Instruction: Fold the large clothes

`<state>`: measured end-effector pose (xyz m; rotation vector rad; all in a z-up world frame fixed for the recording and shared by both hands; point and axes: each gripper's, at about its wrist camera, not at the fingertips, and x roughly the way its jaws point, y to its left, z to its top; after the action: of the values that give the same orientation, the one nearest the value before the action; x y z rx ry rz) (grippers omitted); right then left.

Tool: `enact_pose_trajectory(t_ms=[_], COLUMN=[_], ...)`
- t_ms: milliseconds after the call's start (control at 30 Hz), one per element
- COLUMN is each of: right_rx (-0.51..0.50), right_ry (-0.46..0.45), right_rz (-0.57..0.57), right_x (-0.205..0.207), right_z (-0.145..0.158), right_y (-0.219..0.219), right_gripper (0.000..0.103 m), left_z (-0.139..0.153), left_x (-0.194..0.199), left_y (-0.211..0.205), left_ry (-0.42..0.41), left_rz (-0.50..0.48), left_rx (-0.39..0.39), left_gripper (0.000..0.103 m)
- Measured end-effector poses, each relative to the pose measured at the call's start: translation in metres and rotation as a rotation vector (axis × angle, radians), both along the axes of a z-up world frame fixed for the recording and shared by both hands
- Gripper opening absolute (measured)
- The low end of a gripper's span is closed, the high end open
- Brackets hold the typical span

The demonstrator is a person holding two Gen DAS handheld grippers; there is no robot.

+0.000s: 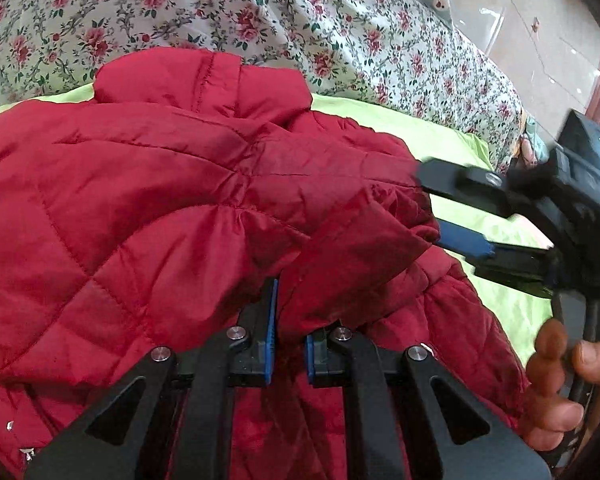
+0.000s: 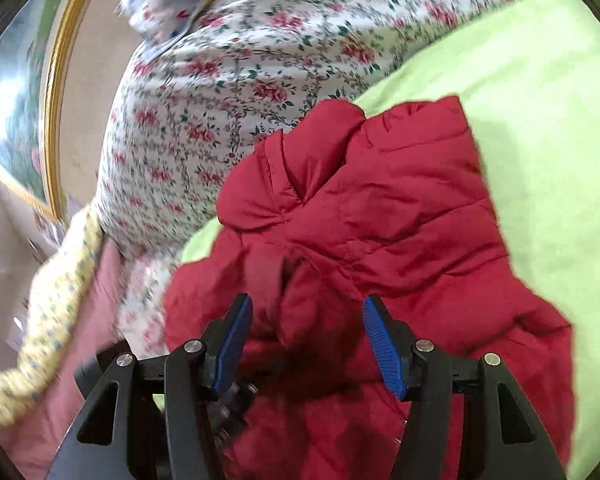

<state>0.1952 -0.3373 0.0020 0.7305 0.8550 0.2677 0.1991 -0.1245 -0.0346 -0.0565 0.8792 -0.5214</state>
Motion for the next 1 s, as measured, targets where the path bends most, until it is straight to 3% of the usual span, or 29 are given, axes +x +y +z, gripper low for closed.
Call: enact_pose_trajectory(t_ms=[67, 100, 133, 200, 333, 467, 800, 1000], right_rx=[0.038, 0.047, 0.049, 0.017, -0.032, -0.102, -0.281, -0.334], right_ry=[0.026, 0.039, 0.047, 0.047, 0.025, 0.002, -0.011, 0.018], right_rz=[-0.001, 0.004, 0.005, -0.008, -0.014, -0.027, -0.058, -0.038], right_x=[0.010, 0.013, 0.016, 0.017, 0.014, 0.011, 0.010, 0.012], right_z=[-0.011, -0.015, -0.018, -0.019, -0.015, -0.006, 0.000, -0.017], right_y=[0.001, 0.002, 0.004, 0.005, 0.004, -0.001, -0.018, -0.013], right_gripper=[0.044, 0.025, 0.016, 0.012, 0.008, 0.008, 0.007, 0.009], left_z=[-0.001, -0.003, -0.004, -0.003, 0.001, 0.008, 0.034, 0.012], left_x=[0.001, 0.001, 0.001, 0.001, -0.006, -0.013, 0.020, 0.055], left_y=[-0.002, -0.003, -0.002, 0.002, 0.018, 0.036, 0.118, 0.140], left_ry=[0.003, 0.010, 0.017, 0.044, 0.073, 0.072, 0.022, 0.121], left_rz=[-0.002, -0.002, -0.004, -0.026, -0.052, -0.052, 0.159, 0.199], left_rx=[0.007, 0.013, 0.012, -0.014, -0.049, -0.057, -0.047, -0.057], left_gripper=[0.010, 0.011, 0.014, 0.020, 0.029, 0.029, 0.029, 0.029])
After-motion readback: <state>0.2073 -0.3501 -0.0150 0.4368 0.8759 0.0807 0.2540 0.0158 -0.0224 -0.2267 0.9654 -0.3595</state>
